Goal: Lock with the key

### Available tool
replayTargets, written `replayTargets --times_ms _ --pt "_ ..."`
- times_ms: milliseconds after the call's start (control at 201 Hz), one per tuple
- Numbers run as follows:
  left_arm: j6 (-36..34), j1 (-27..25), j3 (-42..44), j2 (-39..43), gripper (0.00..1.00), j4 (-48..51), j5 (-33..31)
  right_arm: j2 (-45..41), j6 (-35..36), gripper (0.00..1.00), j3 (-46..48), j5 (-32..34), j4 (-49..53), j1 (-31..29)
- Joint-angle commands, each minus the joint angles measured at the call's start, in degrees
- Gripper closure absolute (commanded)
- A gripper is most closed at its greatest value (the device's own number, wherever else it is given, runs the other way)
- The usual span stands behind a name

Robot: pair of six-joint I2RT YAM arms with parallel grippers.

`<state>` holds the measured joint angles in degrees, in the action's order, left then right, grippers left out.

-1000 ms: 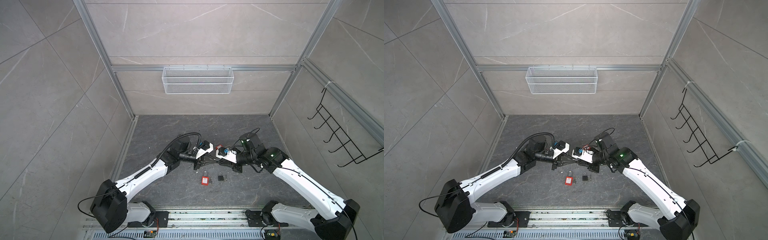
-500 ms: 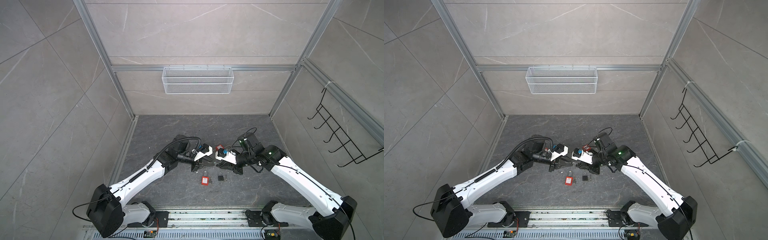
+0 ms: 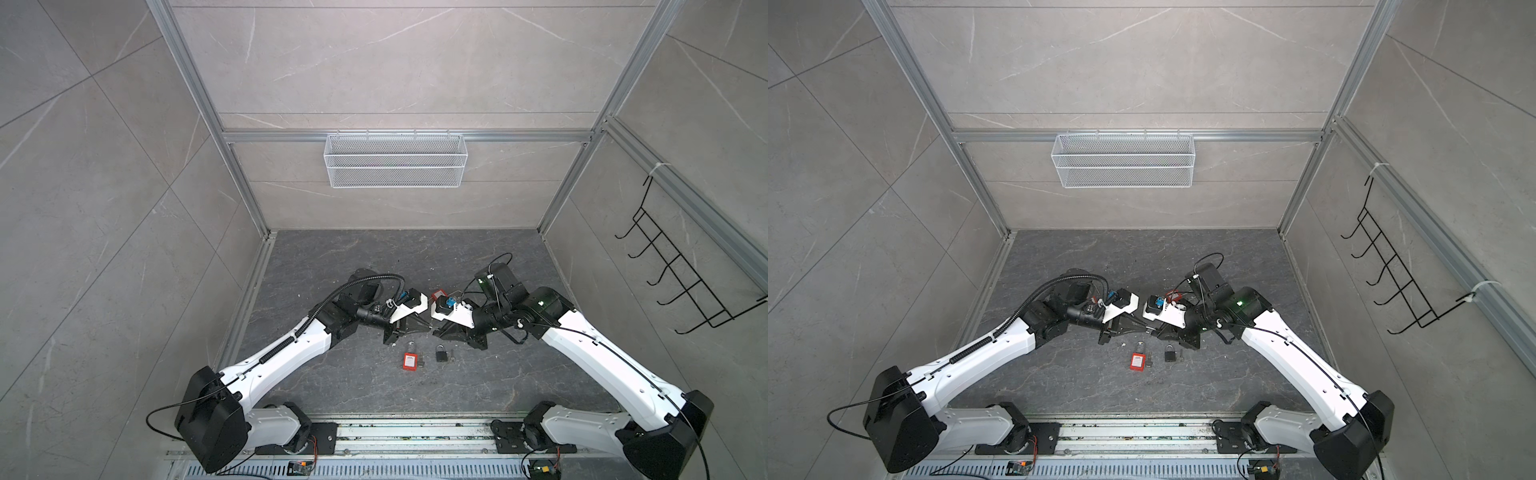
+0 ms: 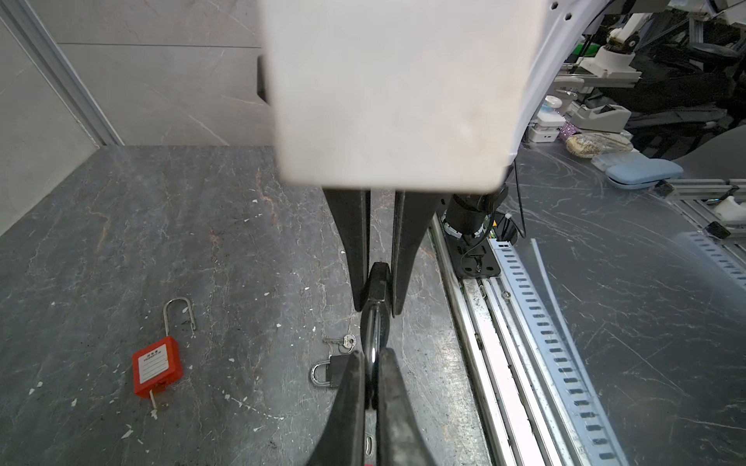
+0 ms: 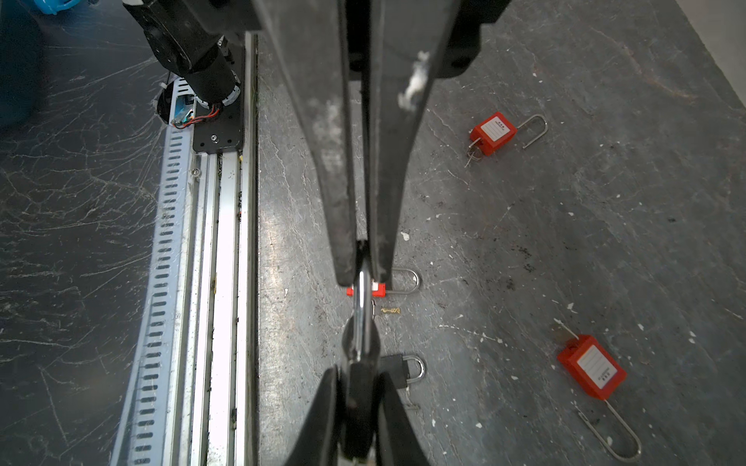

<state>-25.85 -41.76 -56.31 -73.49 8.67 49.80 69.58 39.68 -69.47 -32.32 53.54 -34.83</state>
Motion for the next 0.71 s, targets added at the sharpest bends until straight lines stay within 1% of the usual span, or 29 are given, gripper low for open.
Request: replayTargets --times_ms 0,184,289,398,538,622,702 --pt "-2.6 -0.4 -2.3 -0.1 1.0 1.6 1.8 0.8 0.6 1.0 -2.9 -3.5 2.6 0.0" --pt "-5.7 -0.5 -2.0 0.9 1.0 4.3 0.8 2.6 1.2 1.0 -4.7 -5.0 5.5 0.1" --pt "-6.9 -0.5 -2.2 1.4 0.89 6.5 -0.3 3.6 1.4 1.0 -5.3 -4.9 6.5 0.1" --pt "-7.0 -0.5 -2.1 1.7 0.87 7.3 -0.8 4.2 1.7 1.0 -5.8 -5.0 7.2 0.1" --pt "-6.6 -0.5 -2.2 1.4 0.78 7.3 -0.8 4.4 1.7 1.0 -5.9 -5.0 7.1 0.1" --pt "-6.4 -0.5 -2.2 1.4 0.79 7.1 -0.9 4.5 1.7 1.0 -6.0 -5.0 7.3 0.1" --pt "-6.1 -0.5 -2.2 1.5 0.83 6.4 -0.9 4.7 1.7 1.0 -5.7 -5.0 7.5 0.1"
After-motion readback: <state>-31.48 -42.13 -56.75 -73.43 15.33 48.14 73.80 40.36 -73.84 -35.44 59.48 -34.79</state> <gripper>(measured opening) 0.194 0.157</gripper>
